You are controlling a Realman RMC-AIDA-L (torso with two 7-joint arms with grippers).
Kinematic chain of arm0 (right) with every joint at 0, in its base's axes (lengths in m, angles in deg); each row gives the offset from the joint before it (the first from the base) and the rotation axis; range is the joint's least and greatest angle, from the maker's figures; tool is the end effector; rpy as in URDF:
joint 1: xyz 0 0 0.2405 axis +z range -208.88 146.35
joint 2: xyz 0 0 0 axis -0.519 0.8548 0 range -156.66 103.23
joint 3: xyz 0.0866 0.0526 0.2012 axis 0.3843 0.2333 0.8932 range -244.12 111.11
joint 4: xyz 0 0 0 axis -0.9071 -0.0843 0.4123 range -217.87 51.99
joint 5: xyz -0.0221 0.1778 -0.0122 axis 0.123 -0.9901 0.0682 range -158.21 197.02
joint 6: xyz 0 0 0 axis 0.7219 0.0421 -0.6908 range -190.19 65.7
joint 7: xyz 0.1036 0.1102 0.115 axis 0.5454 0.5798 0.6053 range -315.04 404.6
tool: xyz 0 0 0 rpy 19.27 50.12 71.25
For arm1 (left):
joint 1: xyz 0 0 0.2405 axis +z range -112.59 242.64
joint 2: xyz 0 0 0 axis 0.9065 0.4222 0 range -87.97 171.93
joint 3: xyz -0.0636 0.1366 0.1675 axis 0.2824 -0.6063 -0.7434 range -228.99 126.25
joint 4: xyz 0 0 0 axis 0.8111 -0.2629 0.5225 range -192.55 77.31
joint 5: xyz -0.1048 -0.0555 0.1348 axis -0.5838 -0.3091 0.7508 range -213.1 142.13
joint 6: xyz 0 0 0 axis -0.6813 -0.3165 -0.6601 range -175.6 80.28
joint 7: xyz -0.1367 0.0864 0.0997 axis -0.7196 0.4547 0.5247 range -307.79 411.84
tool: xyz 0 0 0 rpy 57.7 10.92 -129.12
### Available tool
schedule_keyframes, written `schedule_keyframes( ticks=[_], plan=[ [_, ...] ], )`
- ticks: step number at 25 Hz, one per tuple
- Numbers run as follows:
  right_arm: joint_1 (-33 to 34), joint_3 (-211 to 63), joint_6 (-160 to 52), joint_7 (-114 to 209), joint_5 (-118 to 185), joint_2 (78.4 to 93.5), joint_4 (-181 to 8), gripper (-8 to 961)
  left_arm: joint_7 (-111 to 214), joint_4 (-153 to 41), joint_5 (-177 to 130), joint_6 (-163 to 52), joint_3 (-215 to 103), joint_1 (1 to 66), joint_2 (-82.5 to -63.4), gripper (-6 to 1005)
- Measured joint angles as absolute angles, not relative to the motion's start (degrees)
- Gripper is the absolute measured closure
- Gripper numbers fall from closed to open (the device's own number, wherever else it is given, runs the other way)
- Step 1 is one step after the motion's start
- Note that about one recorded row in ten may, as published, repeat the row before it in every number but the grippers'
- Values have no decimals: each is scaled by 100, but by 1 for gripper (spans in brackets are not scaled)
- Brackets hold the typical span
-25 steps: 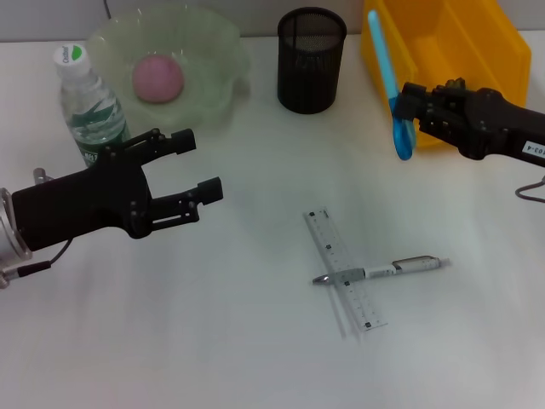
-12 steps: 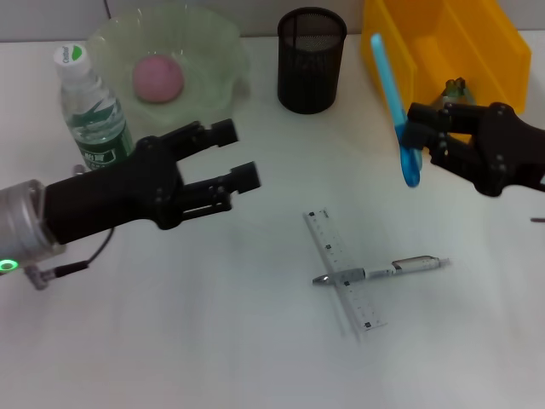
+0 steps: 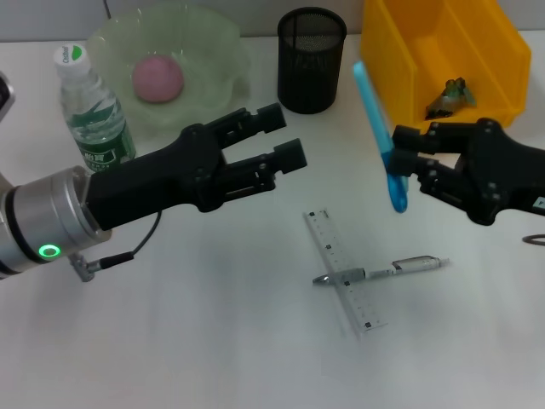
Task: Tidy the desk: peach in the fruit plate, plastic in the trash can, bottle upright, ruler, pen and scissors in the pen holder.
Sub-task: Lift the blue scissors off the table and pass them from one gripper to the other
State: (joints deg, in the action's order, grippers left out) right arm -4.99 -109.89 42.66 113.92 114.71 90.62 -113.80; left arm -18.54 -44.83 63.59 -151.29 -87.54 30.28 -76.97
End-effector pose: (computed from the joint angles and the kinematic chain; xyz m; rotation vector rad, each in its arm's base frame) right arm 0.1649 0.2699 0.0038 -2.6716 0.4048 1.2372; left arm -0.1344 0.2734 -0.0284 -2.6432 -0.7108 -1.4885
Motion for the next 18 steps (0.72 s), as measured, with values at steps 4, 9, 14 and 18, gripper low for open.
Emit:
schedule_keyframes(
  ticks=[4,9,14,18],
  plan=[
    [-380,-11019,4295,11399,11506,9044,-11134,722,-1778,-4587,6352,-15217,-8754,2926,-7710,169],
    [-273,-11071,4328,11412,11512,9032,-10872,722,-1732,-4643,6341,-15238,-8755,2868,-7713,171],
    [-222,-11083,4330,11440,11513,9068,-10765,722,-1712,-4646,6291,-15253,-8787,2847,-7719,185],
    [-139,-11131,4329,11439,11512,9073,-10613,722,-1699,-4651,6290,-15314,-8801,2827,-7720,199]
  ],
)
